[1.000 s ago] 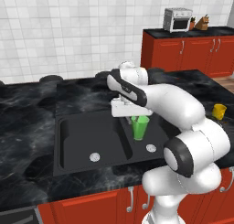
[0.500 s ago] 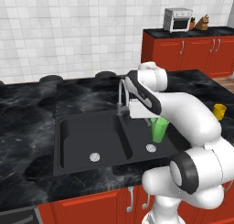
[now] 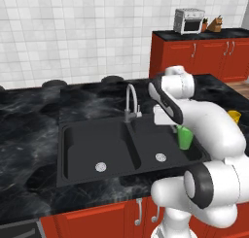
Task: Move any existing items from the left basin to the right basin for drying. Then move the mug from the counter to the left basin of the sink for washing.
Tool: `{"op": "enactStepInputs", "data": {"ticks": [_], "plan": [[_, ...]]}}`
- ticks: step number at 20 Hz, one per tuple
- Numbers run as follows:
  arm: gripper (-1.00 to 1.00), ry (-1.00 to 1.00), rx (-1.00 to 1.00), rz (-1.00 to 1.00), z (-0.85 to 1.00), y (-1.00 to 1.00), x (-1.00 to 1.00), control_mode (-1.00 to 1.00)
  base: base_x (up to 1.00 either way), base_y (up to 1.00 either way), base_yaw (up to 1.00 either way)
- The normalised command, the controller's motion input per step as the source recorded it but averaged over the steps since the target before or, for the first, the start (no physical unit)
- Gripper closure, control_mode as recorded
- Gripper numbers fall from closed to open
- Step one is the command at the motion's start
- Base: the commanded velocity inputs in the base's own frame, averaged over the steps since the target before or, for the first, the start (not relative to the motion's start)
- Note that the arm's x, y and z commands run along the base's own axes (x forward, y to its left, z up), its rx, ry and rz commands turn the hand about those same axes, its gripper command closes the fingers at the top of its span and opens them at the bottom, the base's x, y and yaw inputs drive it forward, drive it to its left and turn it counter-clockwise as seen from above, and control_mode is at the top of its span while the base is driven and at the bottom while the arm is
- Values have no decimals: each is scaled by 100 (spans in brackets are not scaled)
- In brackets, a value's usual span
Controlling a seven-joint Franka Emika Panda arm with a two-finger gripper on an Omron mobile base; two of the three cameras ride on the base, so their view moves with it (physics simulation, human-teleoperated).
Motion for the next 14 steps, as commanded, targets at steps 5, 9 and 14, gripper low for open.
{"op": "enactStepInputs", "data": {"ticks": [5, 9, 14], "plan": [[100, -1, 1, 10, -6, -34, 17, -100, 0, 0, 0], [100, 0, 0, 10, -17, -17, 23, -100, 0, 0, 0], [100, 0, 1, 14, -13, -19, 28, -100, 0, 0, 0]]}}
